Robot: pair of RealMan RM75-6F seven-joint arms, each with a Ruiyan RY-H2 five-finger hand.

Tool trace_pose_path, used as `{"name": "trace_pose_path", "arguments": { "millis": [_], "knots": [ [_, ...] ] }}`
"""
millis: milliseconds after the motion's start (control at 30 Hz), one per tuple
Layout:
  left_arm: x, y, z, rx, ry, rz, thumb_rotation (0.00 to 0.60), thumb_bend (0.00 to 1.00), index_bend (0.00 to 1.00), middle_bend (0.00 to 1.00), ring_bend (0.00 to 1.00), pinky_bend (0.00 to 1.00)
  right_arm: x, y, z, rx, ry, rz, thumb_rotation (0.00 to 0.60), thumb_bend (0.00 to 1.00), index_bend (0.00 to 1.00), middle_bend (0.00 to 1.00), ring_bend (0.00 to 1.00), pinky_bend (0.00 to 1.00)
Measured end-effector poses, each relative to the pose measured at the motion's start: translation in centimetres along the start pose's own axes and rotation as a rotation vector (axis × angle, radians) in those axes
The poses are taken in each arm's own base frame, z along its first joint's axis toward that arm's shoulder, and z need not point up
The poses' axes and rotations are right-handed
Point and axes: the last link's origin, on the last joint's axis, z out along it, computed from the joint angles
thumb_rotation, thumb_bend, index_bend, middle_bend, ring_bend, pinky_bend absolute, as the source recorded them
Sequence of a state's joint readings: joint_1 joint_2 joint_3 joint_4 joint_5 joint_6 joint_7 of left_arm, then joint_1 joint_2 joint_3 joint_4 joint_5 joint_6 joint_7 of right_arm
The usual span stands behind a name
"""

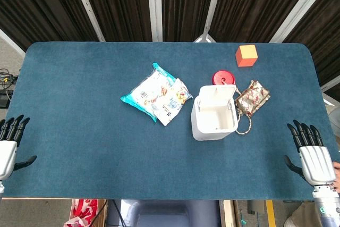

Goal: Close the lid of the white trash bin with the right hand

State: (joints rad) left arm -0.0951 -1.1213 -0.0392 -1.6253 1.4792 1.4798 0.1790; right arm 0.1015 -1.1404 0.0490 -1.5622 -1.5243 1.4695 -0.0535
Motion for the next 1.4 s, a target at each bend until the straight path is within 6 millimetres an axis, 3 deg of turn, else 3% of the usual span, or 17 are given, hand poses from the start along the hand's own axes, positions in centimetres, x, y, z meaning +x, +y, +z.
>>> {"name": "trace_pose_path", "arguments": {
  "millis": [433, 533, 600, 700, 767, 900, 1100, 1400],
  "knots": [
    [0.1, 0.0, -0.2, 0.003, 0.004, -0.005, 0.6, 0.0, 0.0, 0.0, 0.0, 0.0, 0.2, -0.5, 0.2, 0.009, 0.003, 0.037, 0.6, 0.33, 0.0, 0.0, 0.01, 0.03],
    [0.1, -0.2, -0.2, 0.01, 0.005, -0.013, 0.6, 0.0, 0.0, 0.0, 0.0, 0.0, 0.6, -0.9, 0.6, 0.01, 0.005, 0.055, 0.6, 0.33, 0.0, 0.05, 0.16, 0.27],
    [0.2, -0.3, -0.1, 0.013, 0.005, -0.018, 0.6, 0.0, 0.0, 0.0, 0.0, 0.0, 0.9, -1.2, 1.1, 0.008, 0.006, 0.075, 0.6, 0.33, 0.0, 0.21, 0.33, 0.46],
    [0.2, -0.3, -0.1, 0.013, 0.004, -0.022, 0.6, 0.0, 0.0, 0.0, 0.0, 0.0, 1.9, -2.0, 2.2, 0.003, 0.012, 0.124, 0.6, 0.33, 0.0, 0.42, 0.53, 0.61],
    [0.3, -0.2, -0.1, 0.011, 0.002, -0.026, 0.6, 0.0, 0.0, 0.0, 0.0, 0.0, 2.8, -2.8, 3.2, 0.002, 0.014, 0.165, 0.6, 0.33, 0.0, 0.5, 0.61, 0.66],
    [0.3, -0.1, -0.1, 0.006, 0.001, -0.032, 0.6, 0.0, 0.0, 0.0, 0.0, 0.0, 4.8, -4.2, 5.5, 0.005, 0.006, 0.23, 0.6, 0.43, 0.0, 0.62, 0.71, 0.71],
    [0.2, 0.1, 0.1, -0.001, -0.016, -0.042, 0.6, 0.0, 0.0, 0.0, 0.0, 0.0, 8.0, -6.4, 8.9, 0.009, -0.015, 0.296, 0.6, 0.55, 0.0, 0.67, 0.76, 0.73],
    [0.2, 0.0, 0.3, 0.002, -0.033, -0.064, 0.6, 0.0, 0.0, 0.0, 0.0, 0.0, 11.1, -9.5, 13.0, 0.016, -0.071, 0.368, 0.6, 0.61, 0.0, 0.7, 0.79, 0.74]
  ]
}}
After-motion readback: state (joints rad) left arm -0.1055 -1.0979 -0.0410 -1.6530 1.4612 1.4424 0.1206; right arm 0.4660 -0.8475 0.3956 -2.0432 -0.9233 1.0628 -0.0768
